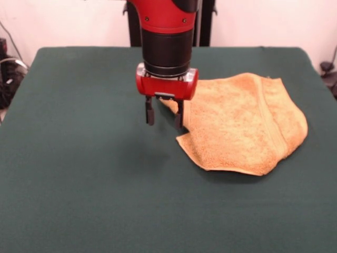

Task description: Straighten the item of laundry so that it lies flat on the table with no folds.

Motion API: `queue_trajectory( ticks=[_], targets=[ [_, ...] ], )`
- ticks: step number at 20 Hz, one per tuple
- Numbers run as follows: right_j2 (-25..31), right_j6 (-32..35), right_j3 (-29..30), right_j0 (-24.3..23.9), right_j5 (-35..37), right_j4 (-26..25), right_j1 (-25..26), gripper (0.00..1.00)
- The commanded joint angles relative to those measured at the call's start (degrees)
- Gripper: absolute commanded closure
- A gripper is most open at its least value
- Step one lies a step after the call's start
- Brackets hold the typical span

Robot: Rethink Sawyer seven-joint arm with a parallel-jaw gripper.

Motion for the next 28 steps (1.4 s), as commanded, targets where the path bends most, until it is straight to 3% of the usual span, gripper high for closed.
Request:
queue_trajectory(
  ticks=[1, 7, 28],
  targets=[
    [3.7, 3.2, 0.1, 2.2, 4.4, 1.5, 2.7, 0.0],
    [2.6, 2.8, -0.3, 2.9, 2.4, -0.4, 4.2, 0.0],
    [2.6, 5.5, -2.5, 4.8, 2.3, 1.7, 6.0, 0.0]
  ],
)
